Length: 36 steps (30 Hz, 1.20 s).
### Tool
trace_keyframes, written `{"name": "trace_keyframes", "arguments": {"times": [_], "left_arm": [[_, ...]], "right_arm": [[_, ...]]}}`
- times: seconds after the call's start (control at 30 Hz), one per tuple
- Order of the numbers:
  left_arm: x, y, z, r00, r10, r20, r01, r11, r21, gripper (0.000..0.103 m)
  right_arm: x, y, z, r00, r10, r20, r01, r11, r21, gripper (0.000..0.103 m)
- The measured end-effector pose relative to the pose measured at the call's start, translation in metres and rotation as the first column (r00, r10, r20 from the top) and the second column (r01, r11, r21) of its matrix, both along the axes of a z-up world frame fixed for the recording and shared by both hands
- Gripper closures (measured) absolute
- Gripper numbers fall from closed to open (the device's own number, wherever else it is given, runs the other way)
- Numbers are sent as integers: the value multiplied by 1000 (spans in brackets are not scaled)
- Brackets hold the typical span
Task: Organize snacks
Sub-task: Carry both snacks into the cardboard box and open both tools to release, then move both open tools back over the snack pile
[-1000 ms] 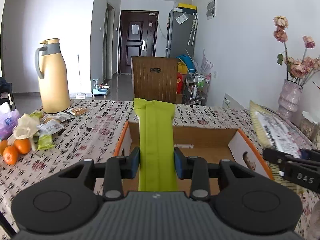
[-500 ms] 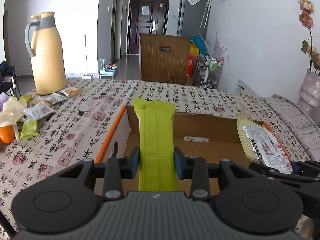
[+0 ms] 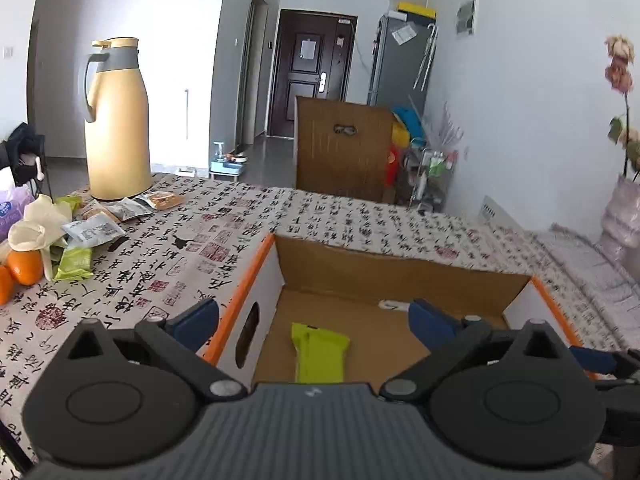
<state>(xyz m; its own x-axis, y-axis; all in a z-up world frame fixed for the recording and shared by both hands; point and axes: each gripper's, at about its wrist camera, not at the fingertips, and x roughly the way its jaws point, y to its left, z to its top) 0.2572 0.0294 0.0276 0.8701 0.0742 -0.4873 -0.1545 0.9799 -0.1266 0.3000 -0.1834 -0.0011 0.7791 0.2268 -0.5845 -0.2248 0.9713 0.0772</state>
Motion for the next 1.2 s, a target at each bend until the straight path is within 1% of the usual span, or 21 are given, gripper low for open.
{"name": "trace_keyframes", "arguments": {"times": [0.03, 0.07, 0.1, 0.23, 0.37, 0.6, 0.77, 0.9, 1.1, 1.2], "left_arm": [[-1, 1, 1, 1000, 2, 3, -2, 1000, -7, 0], [-1, 1, 2, 1000, 4, 4, -4, 1000, -9, 0], [-1, 1, 2, 1000, 3, 2, -3, 1000, -11, 0], [-3, 0, 7, 1000, -3, 8, 3, 1000, -16, 0], [-8, -2, 15, 1000, -8, 13, 8, 1000, -21, 0], [-34, -7, 38, 998, -32, 59, 33, 999, -22, 0], [-60, -6, 50, 996, -43, 82, 45, 999, -24, 0], [-83, -3, 54, 995, -53, 86, 56, 998, -30, 0], [-122, -2, 51, 994, -64, 88, 65, 998, -5, 0], [-140, -1, 49, 993, -76, 90, 77, 997, -3, 0]], "right_arm": [[-1, -1, 1, 1000, -2, 4, 2, 1000, 8, 7], [-1, -3, 2, 1000, -4, 6, 4, 1000, 15, 1], [-2, -5, 3, 1000, -7, 11, 7, 1000, 25, 0], [-1, -9, 9, 999, -17, 33, 16, 999, 47, 0], [-5, -10, 19, 998, -25, 58, 22, 999, 48, 0], [-29, -10, 42, 993, -18, 118, 15, 999, 30, 0], [-56, -13, 54, 989, -19, 144, 16, 1000, 26, 0], [-81, -15, 57, 989, -13, 148, 10, 1000, 26, 0], [-121, -16, 55, 990, -3, 144, -2, 1000, 30, 0], [-141, -17, 52, 990, -1, 139, -3, 1000, 30, 0]]}}
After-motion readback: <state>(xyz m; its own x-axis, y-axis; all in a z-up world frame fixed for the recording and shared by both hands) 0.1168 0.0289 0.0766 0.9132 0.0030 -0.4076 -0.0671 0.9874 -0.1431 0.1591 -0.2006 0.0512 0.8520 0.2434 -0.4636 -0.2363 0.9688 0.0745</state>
